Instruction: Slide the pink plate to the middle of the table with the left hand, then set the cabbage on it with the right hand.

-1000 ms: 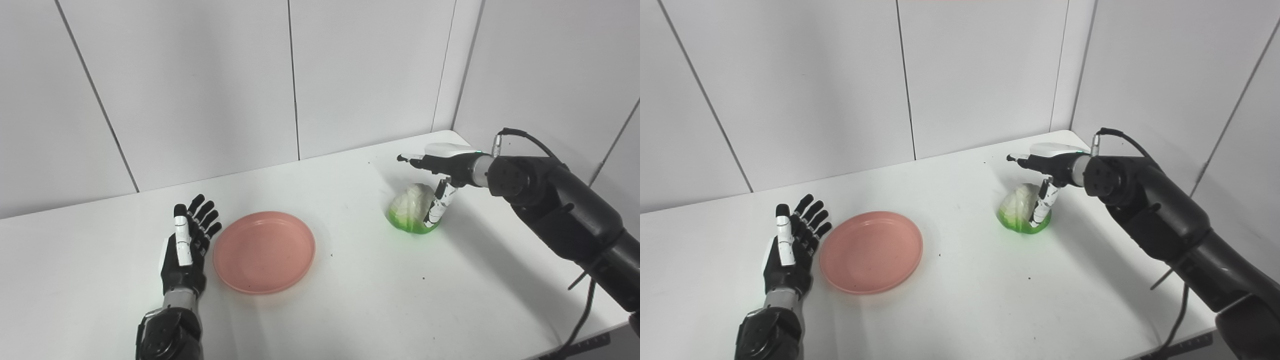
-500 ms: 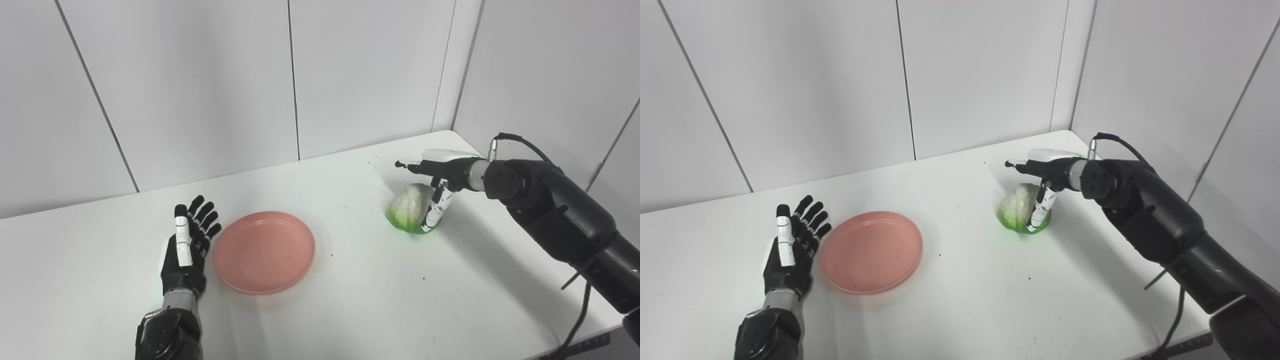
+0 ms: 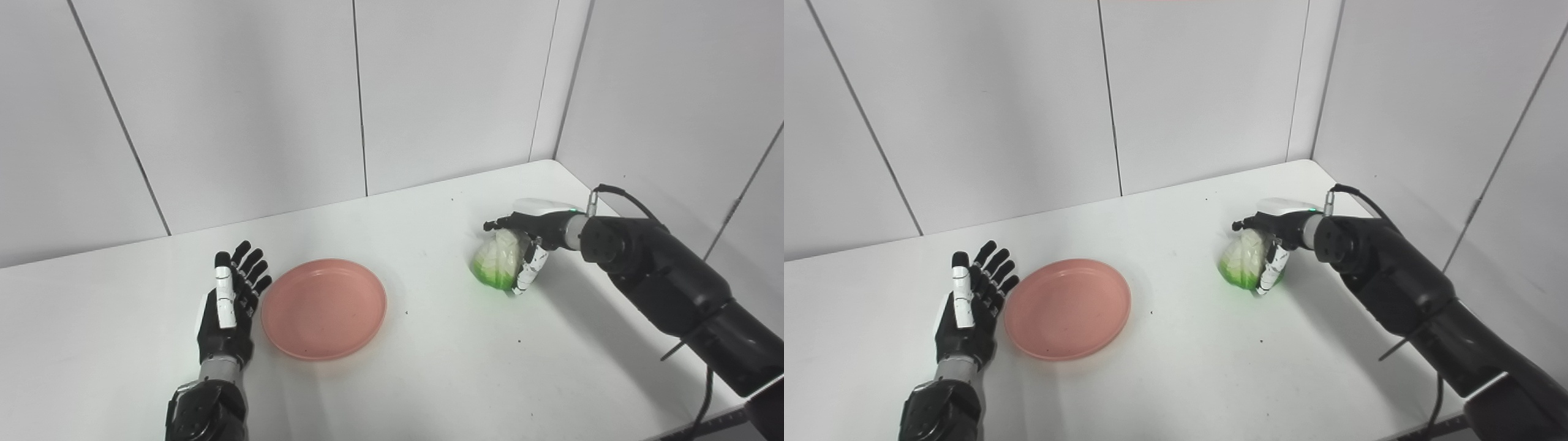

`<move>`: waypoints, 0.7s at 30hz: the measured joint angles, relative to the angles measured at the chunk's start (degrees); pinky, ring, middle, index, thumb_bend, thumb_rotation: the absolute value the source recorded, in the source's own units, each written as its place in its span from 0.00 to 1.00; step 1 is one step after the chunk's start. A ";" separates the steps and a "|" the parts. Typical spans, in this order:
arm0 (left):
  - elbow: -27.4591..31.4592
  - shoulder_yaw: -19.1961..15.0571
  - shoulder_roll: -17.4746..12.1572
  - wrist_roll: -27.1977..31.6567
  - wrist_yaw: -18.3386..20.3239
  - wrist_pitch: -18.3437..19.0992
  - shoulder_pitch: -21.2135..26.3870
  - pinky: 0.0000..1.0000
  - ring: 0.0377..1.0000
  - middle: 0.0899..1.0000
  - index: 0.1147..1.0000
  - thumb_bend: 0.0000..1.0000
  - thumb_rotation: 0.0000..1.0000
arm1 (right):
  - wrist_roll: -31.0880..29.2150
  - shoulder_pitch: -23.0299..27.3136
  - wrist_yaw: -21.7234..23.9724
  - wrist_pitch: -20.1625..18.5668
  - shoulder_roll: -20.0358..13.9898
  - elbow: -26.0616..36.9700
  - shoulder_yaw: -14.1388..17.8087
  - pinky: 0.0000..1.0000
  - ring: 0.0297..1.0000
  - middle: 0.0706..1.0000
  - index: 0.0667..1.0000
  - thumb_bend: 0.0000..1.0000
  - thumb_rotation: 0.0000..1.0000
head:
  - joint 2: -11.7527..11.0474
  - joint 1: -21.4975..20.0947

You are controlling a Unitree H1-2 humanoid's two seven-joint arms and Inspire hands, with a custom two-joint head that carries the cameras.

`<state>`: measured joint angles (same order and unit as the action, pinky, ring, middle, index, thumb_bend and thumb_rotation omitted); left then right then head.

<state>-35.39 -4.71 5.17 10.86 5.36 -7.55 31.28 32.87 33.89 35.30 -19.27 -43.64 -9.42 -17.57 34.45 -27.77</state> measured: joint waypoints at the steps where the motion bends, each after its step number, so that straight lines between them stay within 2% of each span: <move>1: 0.08 0.01 0.01 0.00 0.00 0.00 -0.01 0.88 0.90 0.89 0.86 0.77 0.98 | 0.11 -0.04 -0.34 0.04 0.12 -0.16 -0.06 0.72 0.89 0.90 0.85 0.93 0.06 | 0.00 0.00; 5: 0.12 -0.09 0.00 0.02 0.00 0.05 -0.02 0.88 0.91 0.89 0.86 0.78 0.97 | 1.23 -0.37 -3.25 0.35 1.21 -1.02 -0.22 0.67 0.83 0.86 0.80 0.92 0.08 | 0.09 0.00; 6: 0.12 -0.14 0.01 0.02 0.00 0.06 -0.02 0.88 0.91 0.89 0.86 0.79 0.96 | 1.28 -0.43 -3.94 0.57 1.56 -1.45 -0.21 0.59 0.70 0.77 0.75 0.88 0.03 | 0.26 -0.09; 7: 0.12 -0.20 0.04 0.03 0.00 0.08 -0.02 0.88 0.91 0.89 0.85 0.79 0.95 | 1.16 -0.49 -5.05 1.19 1.96 -2.07 -0.05 0.51 0.59 0.64 0.63 0.75 0.01 | 0.26 -0.09; 9: 0.21 -0.39 0.20 0.07 -0.03 0.13 -0.02 0.88 0.91 0.89 0.85 0.79 0.95 | 0.86 -0.83 -6.50 2.48 2.43 -2.45 0.42 0.44 0.50 0.52 0.51 0.60 0.00 | 0.26 -0.09; 11: 0.23 -0.55 0.28 0.43 -0.06 0.15 -0.02 0.88 0.91 0.88 0.85 0.78 0.96 | 0.68 -1.54 -9.08 3.78 3.44 -2.97 1.29 0.30 0.36 0.44 0.47 0.55 0.00 | 0.26 -0.09; 12: 0.23 -0.56 0.26 0.52 -0.09 0.15 -0.02 0.88 0.91 0.88 0.85 0.78 0.96 | 0.68 -1.92 -11.02 4.39 4.16 -3.55 1.73 0.27 0.34 0.44 0.45 0.54 0.00 | 0.26 -0.09; 14: 0.20 -0.53 0.26 0.54 -0.11 0.14 -0.02 0.88 0.91 0.88 0.85 0.78 0.97 | 0.95 -2.51 -13.36 4.53 5.08 -3.70 2.27 0.26 0.34 0.45 0.44 0.53 0.00 | 0.26 -0.09; 15: 0.19 -0.53 0.26 0.55 -0.11 0.14 -0.02 0.88 0.91 0.89 0.85 0.78 0.96 | 0.98 -2.62 -13.82 4.55 5.27 -3.70 2.36 0.21 0.28 0.40 0.45 0.53 0.00 | 0.26 -0.09; 21: 0.11 -0.49 0.23 0.56 -0.10 0.08 -0.02 0.88 0.91 0.89 0.85 0.79 0.97 | 0.98 -2.95 -15.04 4.61 5.68 -3.73 2.76 0.27 0.34 0.44 0.44 0.53 0.00 | 0.26 -0.09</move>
<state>-35.29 -5.20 5.40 11.42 5.26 -7.47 31.26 33.85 30.93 20.26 -14.66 -37.95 -13.15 -14.81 34.72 -27.86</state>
